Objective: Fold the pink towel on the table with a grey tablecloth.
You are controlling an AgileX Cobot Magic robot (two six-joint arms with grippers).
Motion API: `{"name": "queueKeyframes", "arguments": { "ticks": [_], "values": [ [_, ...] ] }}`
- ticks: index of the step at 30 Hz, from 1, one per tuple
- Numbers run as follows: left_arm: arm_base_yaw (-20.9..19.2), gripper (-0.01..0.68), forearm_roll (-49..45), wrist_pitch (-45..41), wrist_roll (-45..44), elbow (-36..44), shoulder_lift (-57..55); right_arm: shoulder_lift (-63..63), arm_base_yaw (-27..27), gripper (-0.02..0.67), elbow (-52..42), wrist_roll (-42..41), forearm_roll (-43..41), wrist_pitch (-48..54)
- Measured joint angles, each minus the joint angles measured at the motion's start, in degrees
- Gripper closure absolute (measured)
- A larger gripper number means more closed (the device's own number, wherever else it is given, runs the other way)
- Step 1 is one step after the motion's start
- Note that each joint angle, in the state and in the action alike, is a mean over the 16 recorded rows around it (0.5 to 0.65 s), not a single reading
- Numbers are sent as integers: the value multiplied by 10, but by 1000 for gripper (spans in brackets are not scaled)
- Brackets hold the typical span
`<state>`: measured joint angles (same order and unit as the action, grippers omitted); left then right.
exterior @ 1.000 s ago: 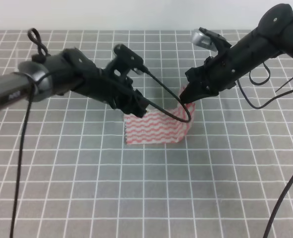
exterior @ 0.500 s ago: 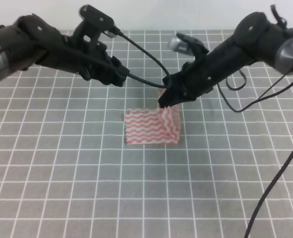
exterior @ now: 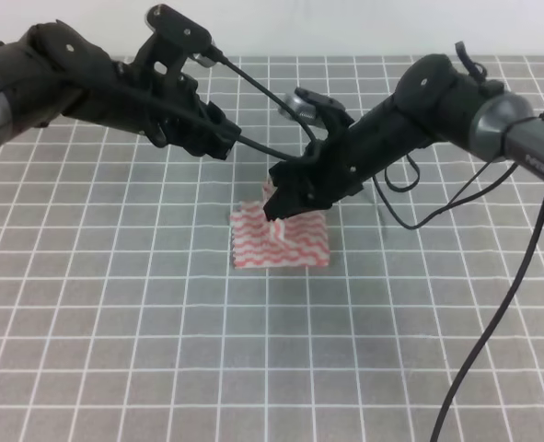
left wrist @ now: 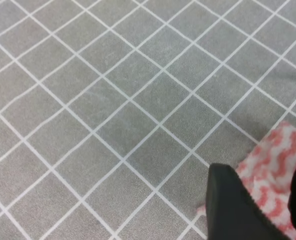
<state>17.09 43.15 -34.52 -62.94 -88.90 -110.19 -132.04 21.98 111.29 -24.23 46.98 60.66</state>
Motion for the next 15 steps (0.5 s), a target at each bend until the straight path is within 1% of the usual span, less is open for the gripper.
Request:
{"name": "queueKeyframes", "arguments": {
  "ticks": [15],
  "values": [
    [0,422,1,-2,0,0,1,-23,12,664,0,-6,31,-25]
  ]
}}
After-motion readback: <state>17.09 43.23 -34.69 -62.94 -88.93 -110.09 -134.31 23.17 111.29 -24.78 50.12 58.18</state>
